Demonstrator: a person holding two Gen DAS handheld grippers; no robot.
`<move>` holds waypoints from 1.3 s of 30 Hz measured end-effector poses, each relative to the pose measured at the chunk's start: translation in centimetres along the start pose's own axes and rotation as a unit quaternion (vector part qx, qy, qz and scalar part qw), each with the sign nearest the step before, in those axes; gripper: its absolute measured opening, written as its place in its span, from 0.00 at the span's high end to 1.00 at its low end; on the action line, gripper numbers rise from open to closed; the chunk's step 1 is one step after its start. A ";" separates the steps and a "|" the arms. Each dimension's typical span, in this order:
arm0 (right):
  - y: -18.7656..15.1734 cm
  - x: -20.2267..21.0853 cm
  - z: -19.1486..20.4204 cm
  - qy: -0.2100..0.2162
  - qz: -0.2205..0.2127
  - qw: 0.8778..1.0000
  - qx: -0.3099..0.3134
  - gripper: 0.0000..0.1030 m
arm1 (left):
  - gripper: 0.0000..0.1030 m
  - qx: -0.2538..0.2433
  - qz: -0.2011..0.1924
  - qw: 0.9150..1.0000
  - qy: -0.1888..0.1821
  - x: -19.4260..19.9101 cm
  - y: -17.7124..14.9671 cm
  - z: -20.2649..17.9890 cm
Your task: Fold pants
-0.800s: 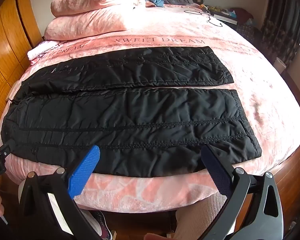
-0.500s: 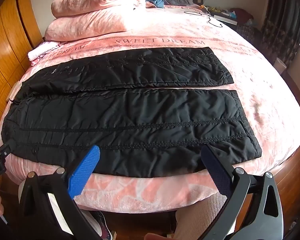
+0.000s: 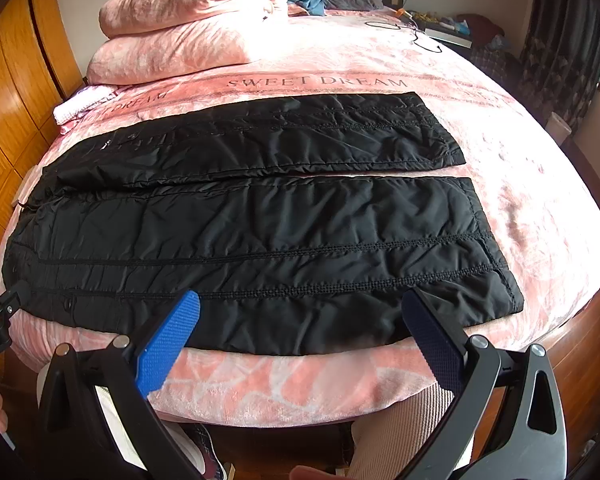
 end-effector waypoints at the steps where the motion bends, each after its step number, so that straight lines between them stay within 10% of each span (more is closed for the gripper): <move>1: 0.0 0.0 0.0 0.000 0.000 1.000 -0.001 0.02 | 0.04 0.001 -0.001 1.000 -0.001 0.1 0.1 0.0; 39: 0.3 -1.4 -0.2 0.022 -0.012 0.999 -0.025 0.02 | 0.04 -0.012 -0.001 1.000 -0.002 -0.9 0.1 -0.6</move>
Point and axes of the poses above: each gripper's, at about its wrist camera, not at the fingertips, and x roughly against the way its jaws point, z to its left, y to its top, the point moved 7 cm from there along -x, roughly the way its jaws point, and after that the axes turned 15 degrees about x, right-handed, at the moved point
